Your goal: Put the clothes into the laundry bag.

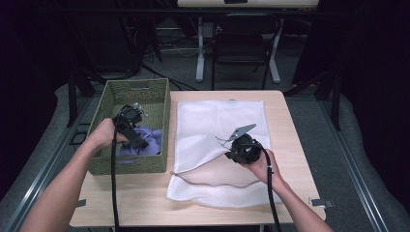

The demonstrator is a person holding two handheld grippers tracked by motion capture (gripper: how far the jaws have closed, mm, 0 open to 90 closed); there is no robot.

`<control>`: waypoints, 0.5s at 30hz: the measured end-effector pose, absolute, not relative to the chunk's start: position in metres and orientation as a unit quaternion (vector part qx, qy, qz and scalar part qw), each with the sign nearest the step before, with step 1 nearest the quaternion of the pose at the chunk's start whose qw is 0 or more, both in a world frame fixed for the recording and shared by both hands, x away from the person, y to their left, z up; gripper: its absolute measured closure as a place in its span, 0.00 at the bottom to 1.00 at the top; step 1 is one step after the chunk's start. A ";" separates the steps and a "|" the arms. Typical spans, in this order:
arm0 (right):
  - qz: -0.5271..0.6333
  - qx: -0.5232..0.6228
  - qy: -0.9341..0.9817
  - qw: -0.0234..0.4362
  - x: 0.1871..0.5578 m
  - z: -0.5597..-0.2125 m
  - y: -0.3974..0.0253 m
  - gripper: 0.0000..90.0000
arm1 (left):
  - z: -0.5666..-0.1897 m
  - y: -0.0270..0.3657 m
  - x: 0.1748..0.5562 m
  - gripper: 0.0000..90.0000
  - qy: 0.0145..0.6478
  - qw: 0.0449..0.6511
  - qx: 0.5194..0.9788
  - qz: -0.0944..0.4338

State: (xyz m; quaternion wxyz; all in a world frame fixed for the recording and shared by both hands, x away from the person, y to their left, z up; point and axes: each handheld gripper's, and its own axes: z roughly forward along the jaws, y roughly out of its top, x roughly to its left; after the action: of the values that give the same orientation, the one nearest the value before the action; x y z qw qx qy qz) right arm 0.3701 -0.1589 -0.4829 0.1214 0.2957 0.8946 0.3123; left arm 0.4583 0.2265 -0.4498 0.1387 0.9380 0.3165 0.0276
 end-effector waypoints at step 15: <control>0.312 0.300 0.894 0.121 0.369 -0.482 -0.160 0.95 | -0.474 0.221 0.469 0.01 0.323 0.112 0.940 0.005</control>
State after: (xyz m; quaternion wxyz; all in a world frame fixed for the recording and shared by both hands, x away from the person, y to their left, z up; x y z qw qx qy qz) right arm 0.3687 -0.1595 -0.4820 0.1207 0.2995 0.8937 0.3116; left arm 0.4694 0.2207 -0.4738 0.1120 0.9397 0.3231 0.0047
